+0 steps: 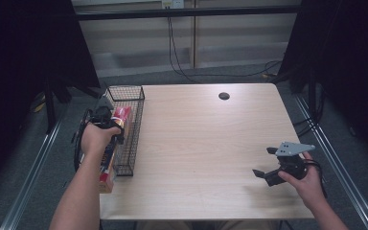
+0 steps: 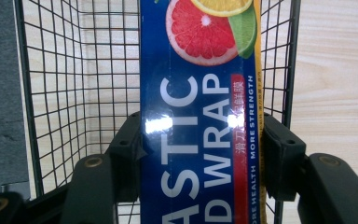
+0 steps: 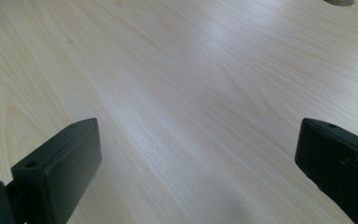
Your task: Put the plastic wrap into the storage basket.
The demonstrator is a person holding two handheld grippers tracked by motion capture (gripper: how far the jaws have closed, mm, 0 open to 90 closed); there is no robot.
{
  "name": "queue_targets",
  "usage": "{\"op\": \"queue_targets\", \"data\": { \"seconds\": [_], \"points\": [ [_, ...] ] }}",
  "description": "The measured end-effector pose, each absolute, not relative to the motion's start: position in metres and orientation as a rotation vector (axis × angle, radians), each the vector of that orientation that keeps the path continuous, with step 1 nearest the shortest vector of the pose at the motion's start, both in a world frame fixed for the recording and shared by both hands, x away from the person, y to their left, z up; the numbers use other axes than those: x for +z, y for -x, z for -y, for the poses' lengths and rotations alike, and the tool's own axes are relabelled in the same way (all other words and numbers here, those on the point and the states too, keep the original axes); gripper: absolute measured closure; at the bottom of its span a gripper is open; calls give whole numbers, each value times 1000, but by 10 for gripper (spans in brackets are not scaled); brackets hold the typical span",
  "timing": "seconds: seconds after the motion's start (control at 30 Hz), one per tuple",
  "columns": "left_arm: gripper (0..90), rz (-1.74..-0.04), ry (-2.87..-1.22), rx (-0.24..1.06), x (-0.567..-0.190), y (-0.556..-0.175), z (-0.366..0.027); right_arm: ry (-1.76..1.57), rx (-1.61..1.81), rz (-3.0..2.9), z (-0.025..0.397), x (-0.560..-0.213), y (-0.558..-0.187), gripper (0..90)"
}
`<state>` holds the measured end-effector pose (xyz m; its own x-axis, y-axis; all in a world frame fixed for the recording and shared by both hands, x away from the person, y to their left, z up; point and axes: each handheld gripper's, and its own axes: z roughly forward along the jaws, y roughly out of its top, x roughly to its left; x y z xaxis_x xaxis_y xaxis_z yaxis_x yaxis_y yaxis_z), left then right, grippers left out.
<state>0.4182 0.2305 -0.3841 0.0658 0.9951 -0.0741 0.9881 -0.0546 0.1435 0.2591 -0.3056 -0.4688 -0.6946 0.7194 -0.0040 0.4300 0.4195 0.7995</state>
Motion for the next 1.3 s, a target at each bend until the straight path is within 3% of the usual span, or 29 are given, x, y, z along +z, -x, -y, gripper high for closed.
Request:
{"op": "queue_targets", "data": {
  "seconds": [1.3],
  "points": [
    [411, -2080, -2169, 46, -392, -424, -231, -1004, 1160, -2331, 308, -470, -257, 2]
  ]
}}
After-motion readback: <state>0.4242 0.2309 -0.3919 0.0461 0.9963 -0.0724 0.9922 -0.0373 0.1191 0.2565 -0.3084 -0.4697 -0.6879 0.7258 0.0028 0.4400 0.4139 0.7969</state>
